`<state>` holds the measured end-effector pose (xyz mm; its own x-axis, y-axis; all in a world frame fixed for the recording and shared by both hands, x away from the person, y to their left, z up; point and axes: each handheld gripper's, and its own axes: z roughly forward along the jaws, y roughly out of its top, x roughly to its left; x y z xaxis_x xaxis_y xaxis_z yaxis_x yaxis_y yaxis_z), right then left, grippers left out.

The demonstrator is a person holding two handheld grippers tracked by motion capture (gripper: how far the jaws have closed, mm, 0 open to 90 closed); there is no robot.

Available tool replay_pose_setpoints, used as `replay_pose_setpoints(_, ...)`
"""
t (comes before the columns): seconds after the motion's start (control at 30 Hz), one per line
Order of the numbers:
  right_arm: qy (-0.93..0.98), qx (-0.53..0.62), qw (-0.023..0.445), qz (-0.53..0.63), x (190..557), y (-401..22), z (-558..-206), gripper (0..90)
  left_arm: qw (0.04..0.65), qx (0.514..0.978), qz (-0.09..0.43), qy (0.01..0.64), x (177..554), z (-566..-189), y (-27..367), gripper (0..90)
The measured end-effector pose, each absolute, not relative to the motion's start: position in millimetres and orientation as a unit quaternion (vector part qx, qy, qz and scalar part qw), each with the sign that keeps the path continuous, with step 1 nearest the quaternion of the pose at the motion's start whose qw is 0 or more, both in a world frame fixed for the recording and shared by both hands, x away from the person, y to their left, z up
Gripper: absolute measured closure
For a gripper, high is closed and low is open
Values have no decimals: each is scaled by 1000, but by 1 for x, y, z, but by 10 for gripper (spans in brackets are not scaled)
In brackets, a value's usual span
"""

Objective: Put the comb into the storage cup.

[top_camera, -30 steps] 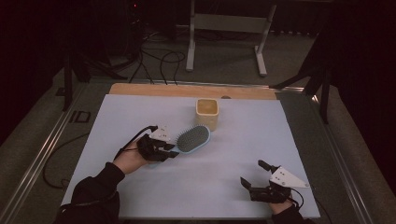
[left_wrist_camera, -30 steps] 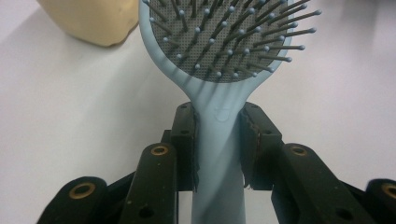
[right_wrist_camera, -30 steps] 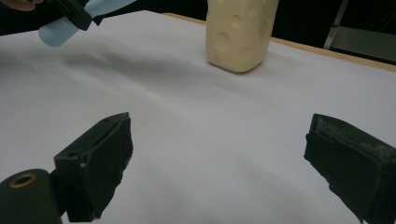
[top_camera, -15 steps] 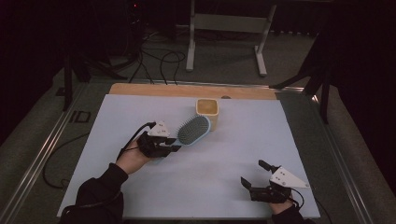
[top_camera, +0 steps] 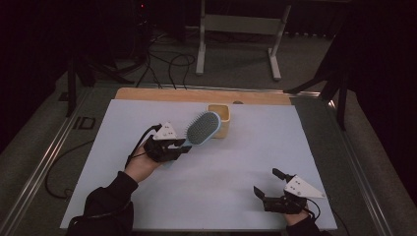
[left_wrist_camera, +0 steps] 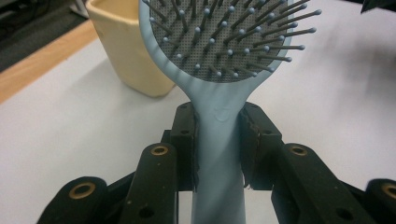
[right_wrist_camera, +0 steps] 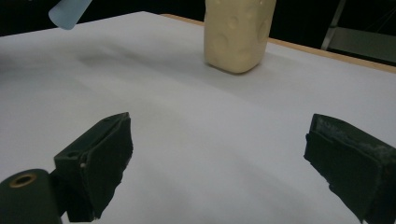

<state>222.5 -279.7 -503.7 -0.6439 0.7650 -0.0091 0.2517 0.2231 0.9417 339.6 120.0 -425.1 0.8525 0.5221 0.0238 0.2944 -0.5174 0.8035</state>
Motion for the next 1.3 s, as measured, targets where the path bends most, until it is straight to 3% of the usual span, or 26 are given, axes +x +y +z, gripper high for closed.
replay_pose_setpoints(1.3, 740, 344, 247, 522, 223, -279, -504, 75, 497, 800, 182, 283, 362, -393, 98, 703)
